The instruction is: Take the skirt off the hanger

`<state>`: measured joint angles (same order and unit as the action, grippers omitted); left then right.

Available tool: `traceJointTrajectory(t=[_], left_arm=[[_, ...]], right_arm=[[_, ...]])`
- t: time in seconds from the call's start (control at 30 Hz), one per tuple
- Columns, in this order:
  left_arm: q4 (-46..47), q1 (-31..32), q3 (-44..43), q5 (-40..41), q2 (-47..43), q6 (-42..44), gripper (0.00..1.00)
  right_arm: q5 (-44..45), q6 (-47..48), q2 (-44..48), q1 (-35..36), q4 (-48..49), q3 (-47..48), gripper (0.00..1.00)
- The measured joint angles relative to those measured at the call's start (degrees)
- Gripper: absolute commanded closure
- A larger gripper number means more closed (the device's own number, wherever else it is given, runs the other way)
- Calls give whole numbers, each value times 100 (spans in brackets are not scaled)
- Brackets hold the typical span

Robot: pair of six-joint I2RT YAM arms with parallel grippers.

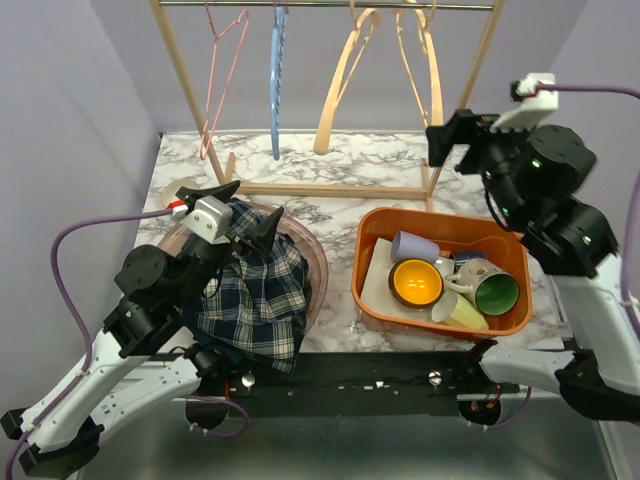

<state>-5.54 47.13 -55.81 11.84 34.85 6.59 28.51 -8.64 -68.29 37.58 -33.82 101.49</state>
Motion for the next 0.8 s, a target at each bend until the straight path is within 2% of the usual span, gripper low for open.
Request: traceJointTrajectory(t=[0.17, 0.3, 0.5, 0.8], left_arm=[[13, 0, -35, 127, 227, -216, 1], [11, 0, -44, 140, 308, -330, 1], [-24, 0, -37, 264, 273, -649, 1], [-76, 0, 157, 164, -17, -804, 1]], right_arm=[[-813, -225, 1040, 0, -413, -603, 0], [-1451, -549, 1781, 0, -605, -1436, 0], [-1897, -841, 2221, 0, -664, -2164, 0], [-2214, -1174, 2726, 0, -654, -2505, 0]])
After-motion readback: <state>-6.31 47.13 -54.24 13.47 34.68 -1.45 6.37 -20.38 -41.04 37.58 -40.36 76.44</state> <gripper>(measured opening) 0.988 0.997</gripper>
